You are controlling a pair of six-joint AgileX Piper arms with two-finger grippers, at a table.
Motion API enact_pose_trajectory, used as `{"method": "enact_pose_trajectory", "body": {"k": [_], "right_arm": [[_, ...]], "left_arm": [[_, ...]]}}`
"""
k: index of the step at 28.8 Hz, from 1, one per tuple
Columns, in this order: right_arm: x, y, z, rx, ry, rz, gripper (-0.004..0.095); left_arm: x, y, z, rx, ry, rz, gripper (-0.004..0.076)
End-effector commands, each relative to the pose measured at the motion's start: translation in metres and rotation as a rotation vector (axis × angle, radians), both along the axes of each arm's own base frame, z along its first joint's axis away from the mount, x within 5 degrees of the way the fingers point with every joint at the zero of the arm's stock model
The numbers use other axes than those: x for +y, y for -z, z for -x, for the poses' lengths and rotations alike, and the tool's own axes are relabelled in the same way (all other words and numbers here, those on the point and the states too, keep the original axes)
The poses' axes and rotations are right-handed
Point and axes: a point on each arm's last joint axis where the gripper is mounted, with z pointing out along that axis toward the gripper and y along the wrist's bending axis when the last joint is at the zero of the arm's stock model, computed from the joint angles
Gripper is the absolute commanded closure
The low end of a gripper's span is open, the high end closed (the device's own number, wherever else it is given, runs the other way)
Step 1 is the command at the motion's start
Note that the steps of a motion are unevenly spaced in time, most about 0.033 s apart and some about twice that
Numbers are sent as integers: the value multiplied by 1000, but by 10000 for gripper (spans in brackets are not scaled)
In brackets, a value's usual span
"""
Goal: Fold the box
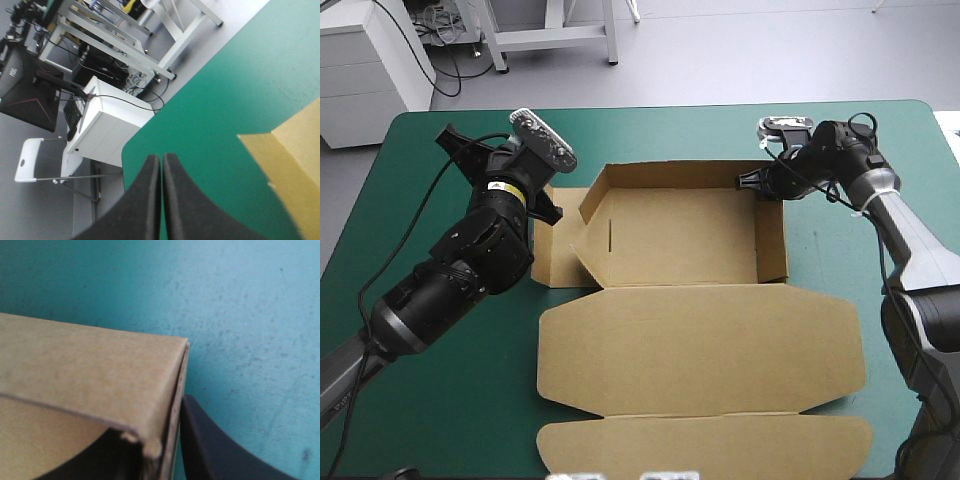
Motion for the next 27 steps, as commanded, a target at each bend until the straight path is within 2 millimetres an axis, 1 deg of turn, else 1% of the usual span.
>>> {"method": "enact_pose_trajectory", "body": {"k": [1,6,9,15,18,22,27], "right_arm": [[-1,-25,6,-60,-15,-3,618],[-1,-41,3,-108,-17,-8,465],[-1,-57,2,-138,-23,-7,401],[-6,-89,5,-188,-31,59,398],[-9,-104,11,-187,-39,91,398],[-13,-117,22,-171,-49,132,400],[-15,-136,36,-210,-10,111,399]], "left_arm": [[11,-16,4,-27,5,55,725],[20,-10,0,41,-20,83,725],[25,-8,-3,61,-40,104,725],[40,-4,-9,105,-97,151,725],[47,-2,-12,124,-124,167,725],[58,0,-16,137,-162,204,725],[76,3,-22,170,-216,259,725]]}}
